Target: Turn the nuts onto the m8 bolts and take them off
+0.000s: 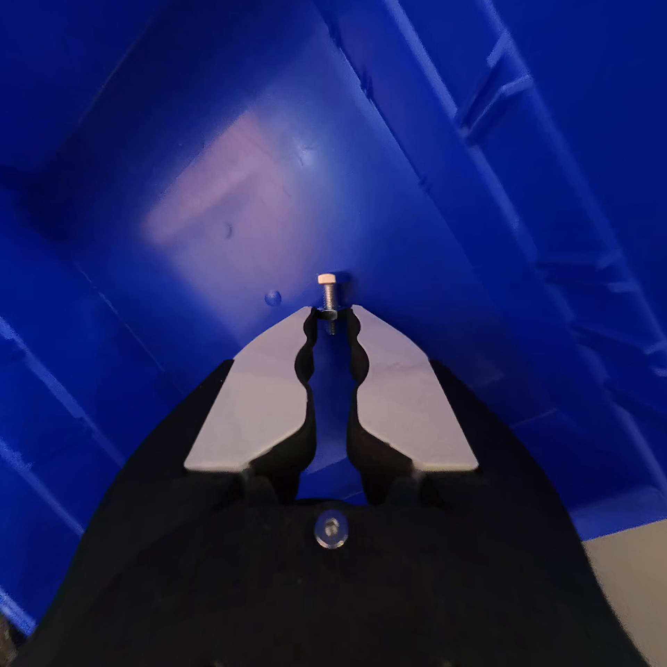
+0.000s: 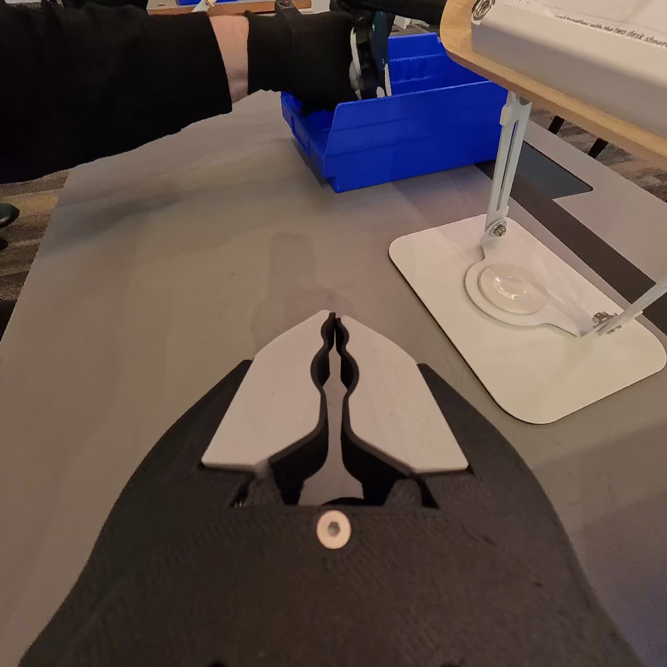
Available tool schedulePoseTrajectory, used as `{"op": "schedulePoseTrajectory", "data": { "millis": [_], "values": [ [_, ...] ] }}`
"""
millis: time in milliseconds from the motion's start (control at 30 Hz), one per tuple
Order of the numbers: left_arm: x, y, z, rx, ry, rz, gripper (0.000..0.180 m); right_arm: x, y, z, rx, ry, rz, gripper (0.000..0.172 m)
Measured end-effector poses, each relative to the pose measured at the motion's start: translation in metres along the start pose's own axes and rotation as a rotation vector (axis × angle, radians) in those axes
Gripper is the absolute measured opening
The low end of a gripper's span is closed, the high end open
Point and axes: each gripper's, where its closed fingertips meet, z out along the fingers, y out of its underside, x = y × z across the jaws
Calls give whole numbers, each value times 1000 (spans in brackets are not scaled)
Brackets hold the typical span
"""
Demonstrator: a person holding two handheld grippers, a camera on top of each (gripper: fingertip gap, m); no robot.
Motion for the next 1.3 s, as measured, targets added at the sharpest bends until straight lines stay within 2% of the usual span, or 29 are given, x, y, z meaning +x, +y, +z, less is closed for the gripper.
{"op": "schedulePoseTrajectory", "data": {
  "millis": [100, 233, 333, 433, 533, 633, 733, 800, 867, 933, 1000, 1133, 1300],
  "values": [
    [-5, -6, -20, 107, -51, -13, 15, -1, -6, -3, 18, 1, -3, 0],
    [-2, -15, -88, 397, -76, -87, 15, -6, -29, -11, 91, -15, -7, 0],
    [36, -27, -158, 733, 86, -138, 14, -14, -59, -14, 174, -50, -9, 5],
    [90, -35, -221, 1033, 356, -194, 14, -18, -89, -7, 219, -11, -95, 18],
    [139, -38, -258, 1198, 614, -242, 14, -29, -114, 5, 235, 50, -253, 29],
    [183, -41, -276, 1273, 857, -283, 14, -38, -137, 13, 257, 141, -424, 37],
    [218, -47, -283, 1315, 1001, -313, 14, -45, -150, 18, 280, 163, -460, 32],
    [236, -50, -288, 1381, 1069, -321, 14, -48, -156, 19, 320, 120, -360, 24],
    [245, -53, -292, 1462, 1114, -335, 15, -50, -160, 20, 384, 13, -168, 15],
    [252, -55, -296, 1517, 1138, -329, 15, -46, -160, 20, 436, -103, 44, 13],
    [258, -57, -301, 1538, 1177, -309, 15, -41, -158, 20, 470, -182, 176, 13],
    [268, -65, -299, 1537, 1165, -291, 15, -42, -161, 18, 510, -263, 249, 14],
    [276, -70, -294, 1524, 1167, -270, 15, -38, -162, 16, 523, -283, 276, 12]
  ]
}}
